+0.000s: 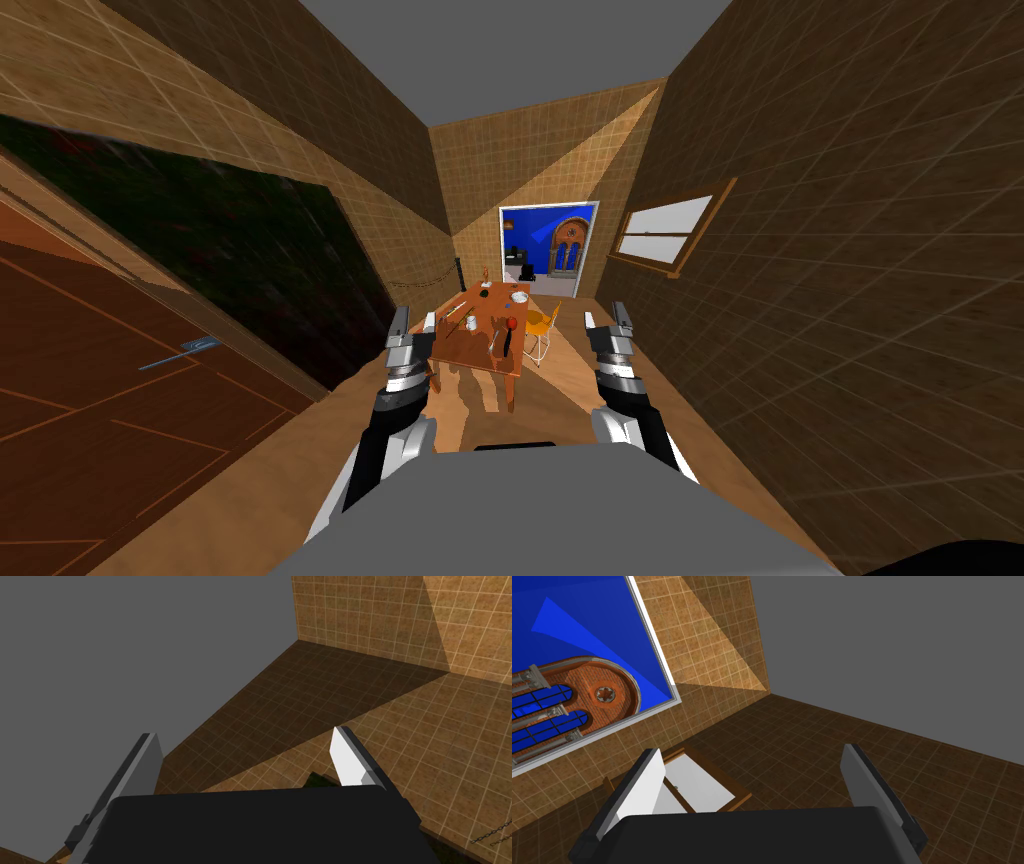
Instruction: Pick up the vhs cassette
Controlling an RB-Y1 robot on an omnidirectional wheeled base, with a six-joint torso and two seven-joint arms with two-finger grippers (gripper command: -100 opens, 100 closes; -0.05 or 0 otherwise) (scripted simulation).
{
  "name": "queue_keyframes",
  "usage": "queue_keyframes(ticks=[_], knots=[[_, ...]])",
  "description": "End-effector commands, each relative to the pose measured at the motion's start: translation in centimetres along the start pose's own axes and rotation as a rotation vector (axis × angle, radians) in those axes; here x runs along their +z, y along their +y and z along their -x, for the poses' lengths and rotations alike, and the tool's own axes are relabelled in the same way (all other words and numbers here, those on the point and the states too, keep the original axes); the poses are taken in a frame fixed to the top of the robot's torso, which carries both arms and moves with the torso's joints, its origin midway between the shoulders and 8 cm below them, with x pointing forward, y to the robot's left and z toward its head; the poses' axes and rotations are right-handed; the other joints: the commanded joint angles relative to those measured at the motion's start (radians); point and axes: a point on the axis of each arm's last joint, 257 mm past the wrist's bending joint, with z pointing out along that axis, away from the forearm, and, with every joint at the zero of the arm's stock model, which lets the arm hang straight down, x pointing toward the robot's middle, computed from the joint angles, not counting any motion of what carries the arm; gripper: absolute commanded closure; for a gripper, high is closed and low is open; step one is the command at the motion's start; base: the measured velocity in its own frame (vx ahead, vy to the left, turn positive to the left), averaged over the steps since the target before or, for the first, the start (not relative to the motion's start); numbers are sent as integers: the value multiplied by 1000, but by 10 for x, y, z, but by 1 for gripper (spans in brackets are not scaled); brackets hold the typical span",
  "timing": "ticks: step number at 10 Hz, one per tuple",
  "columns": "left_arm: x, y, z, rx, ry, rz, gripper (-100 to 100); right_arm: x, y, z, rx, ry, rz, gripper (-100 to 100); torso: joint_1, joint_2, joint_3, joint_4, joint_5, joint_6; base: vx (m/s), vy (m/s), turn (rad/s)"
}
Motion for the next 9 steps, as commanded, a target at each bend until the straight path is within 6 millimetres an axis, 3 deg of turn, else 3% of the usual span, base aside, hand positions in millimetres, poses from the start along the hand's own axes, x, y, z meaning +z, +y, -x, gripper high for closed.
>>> queue_keyframes(ticks=[1,4,9], knots=[[1,4,0,8,30,18,-100,0,0,0,0,0,0,0,0,0,0,0,0,0,-21,-36,-17],[2,17,6,8,48,68,-100,0,0,0,0,0,0,0,-5,4,2,1,-1,0,-55,-79,-11],[3,51,25,-17,26,190,-100,0,0,0,0,0,0,0,-9,2,1,0,-2,0,-32,-126,-4]])
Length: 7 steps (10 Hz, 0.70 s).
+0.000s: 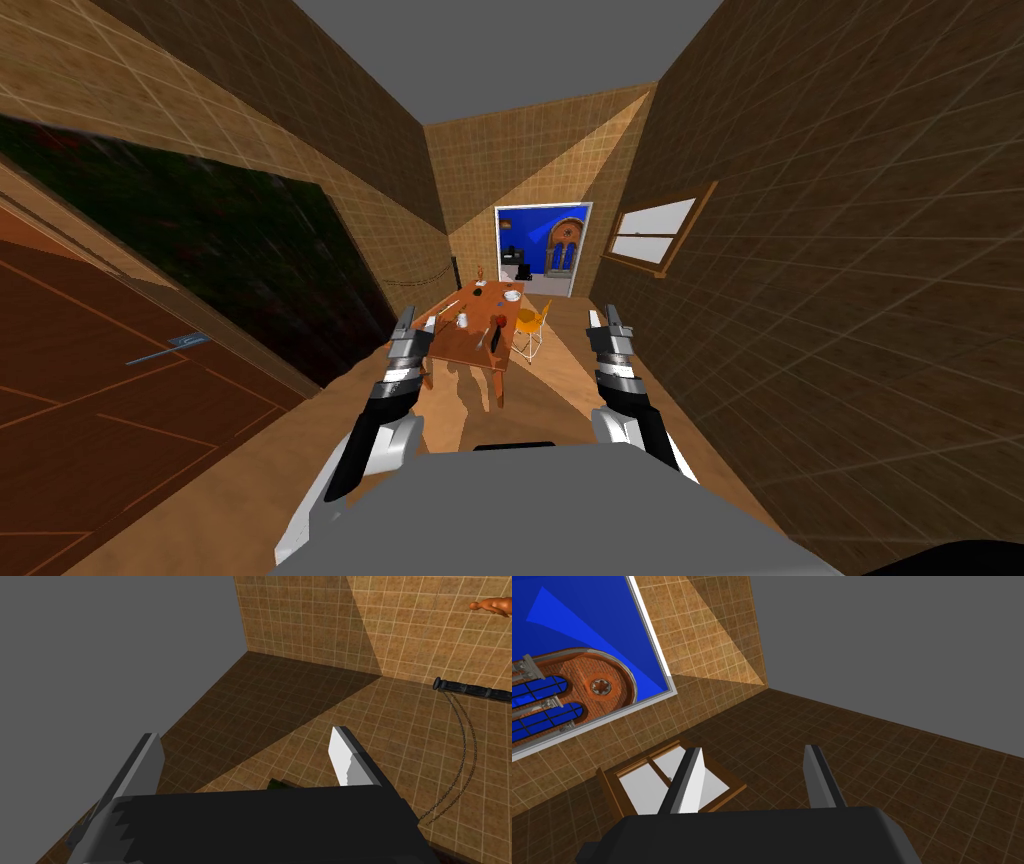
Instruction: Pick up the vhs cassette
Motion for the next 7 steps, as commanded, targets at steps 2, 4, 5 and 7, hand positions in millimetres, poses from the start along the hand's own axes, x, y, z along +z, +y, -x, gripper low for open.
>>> queue_keyframes(ticks=[2,4,5,7], knots=[[1,14,10,-14,-14,50,-100,0,0,0,0,0,0,0,1,-1,0,0,0,0,-11,-73,0],[2,27,17,-29,-29,94,-100,0,0,0,0,0,0,0,1,-2,-1,0,1,0,1,-80,3],[2,39,25,-46,-44,134,-100,0,0,0,0,0,0,0,2,-2,-1,0,0,0,6,-84,6],[1,51,33,-64,-62,173,-100,0,0,0,0,0,0,0,2,-3,-1,-1,0,0,9,-89,7]])
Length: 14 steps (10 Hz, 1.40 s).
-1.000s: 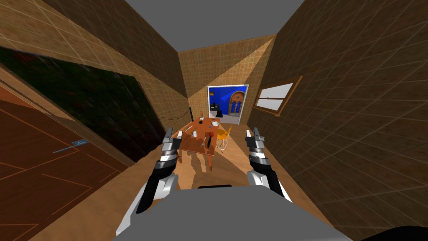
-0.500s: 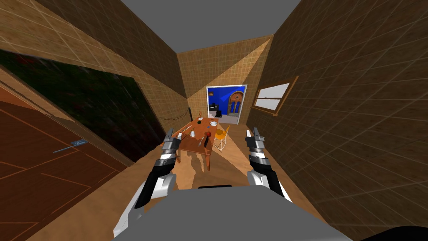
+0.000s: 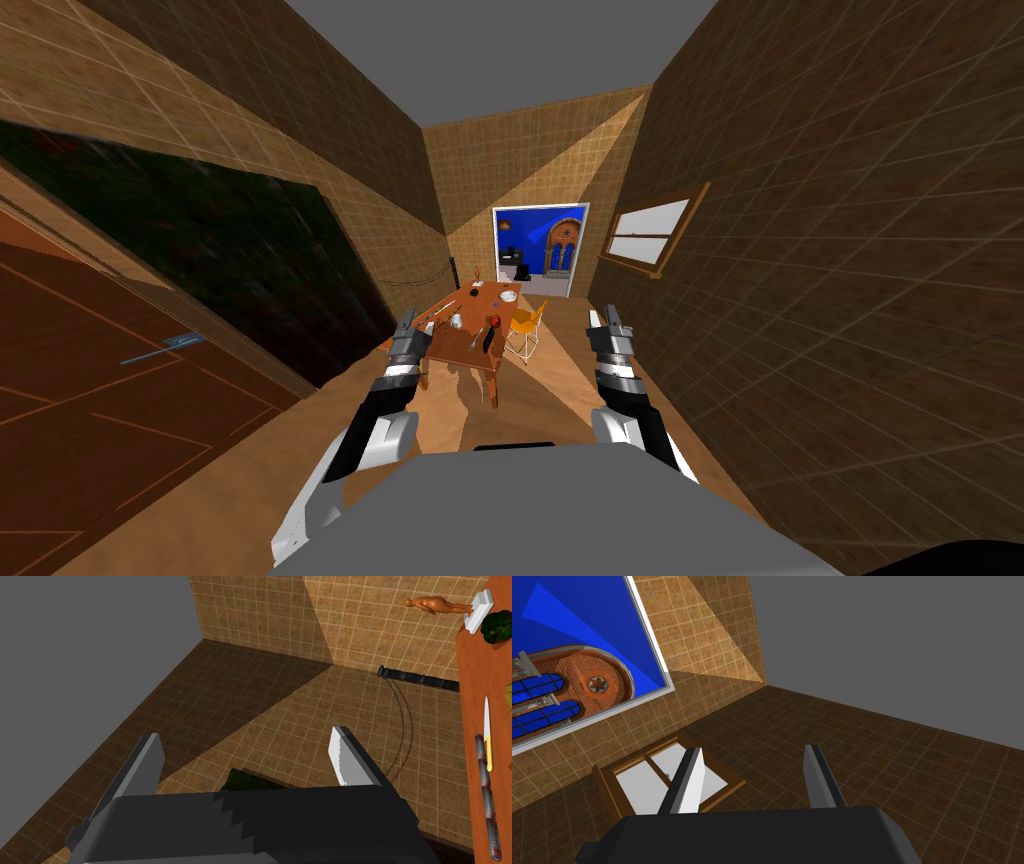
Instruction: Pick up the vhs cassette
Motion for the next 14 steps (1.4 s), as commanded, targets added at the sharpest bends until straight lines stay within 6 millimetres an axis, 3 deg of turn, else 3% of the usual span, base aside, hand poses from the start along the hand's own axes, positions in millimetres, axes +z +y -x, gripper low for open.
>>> queue_keyframes(ticks=[1,6,11,14], knots=[[2,11,5,-11,-12,42,-100,0,0,0,0,0,0,0,0,0,0,0,0,0,19,-73,12],[2,54,35,-81,-76,185,-100,0,0,0,0,0,0,0,1,-1,-1,0,0,0,28,-88,13],[-3,82,46,-110,-110,286,-100,0,0,0,0,0,0,0,2,-2,-1,-1,0,0,33,-58,11],[-11,114,67,-170,-165,387,-100,0,0,0,0,0,0,0,2,-2,-1,-1,0,0,53,-87,24]])
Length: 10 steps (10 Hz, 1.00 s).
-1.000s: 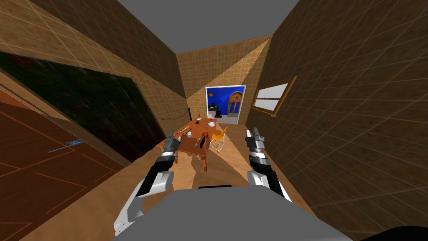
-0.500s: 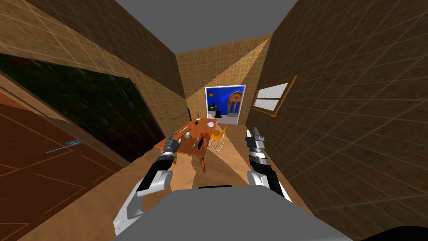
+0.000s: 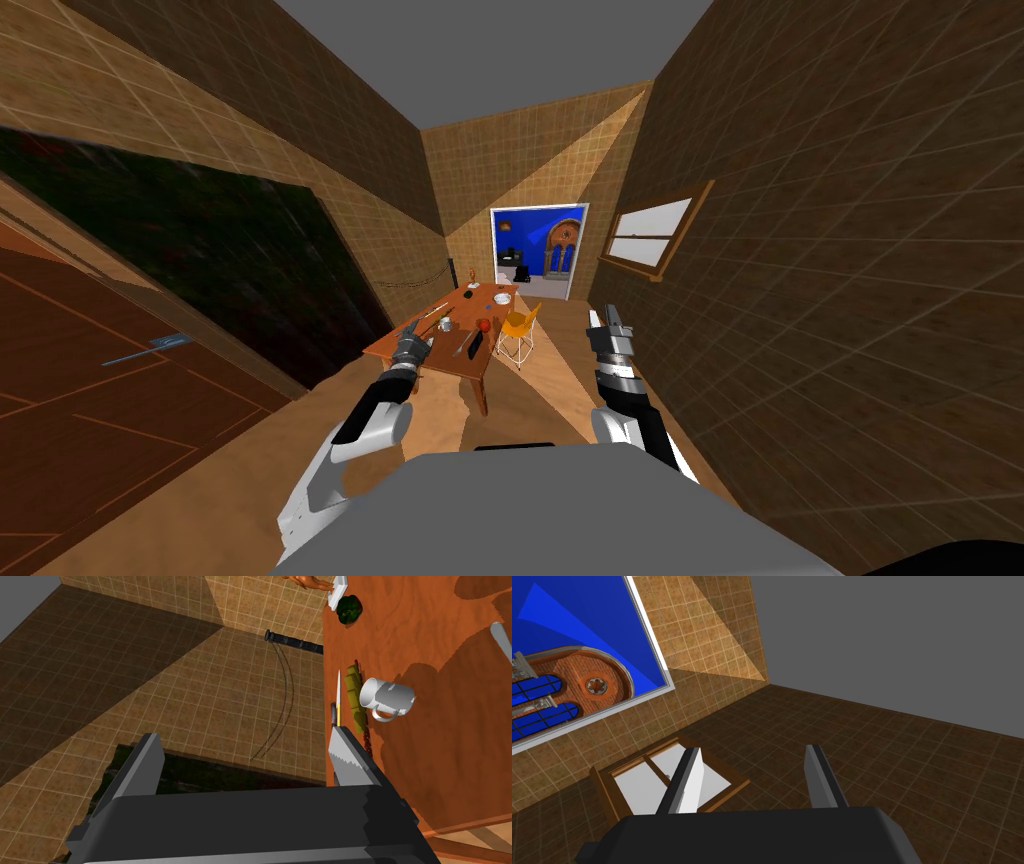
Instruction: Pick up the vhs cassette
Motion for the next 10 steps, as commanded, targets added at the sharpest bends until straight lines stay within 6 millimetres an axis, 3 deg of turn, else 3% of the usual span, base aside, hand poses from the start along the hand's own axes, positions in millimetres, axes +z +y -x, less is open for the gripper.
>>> queue_keyframes(ticks=[1,5,7,10], knots=[[-1,12,10,-17,-21,51,-100,0,0,0,0,0,0,0,0,0,0,0,0,0,72,-95,23],[1,46,36,-82,-81,167,-100,0,0,0,0,0,0,0,3,1,0,0,0,0,60,-61,23],[-1,58,39,-83,-95,215,-100,0,0,0,0,0,0,0,1,-1,-1,0,0,0,64,-70,16],[-3,89,65,-148,-158,321,-100,0,0,0,0,0,0,0,2,0,0,0,0,0,89,-84,38]])
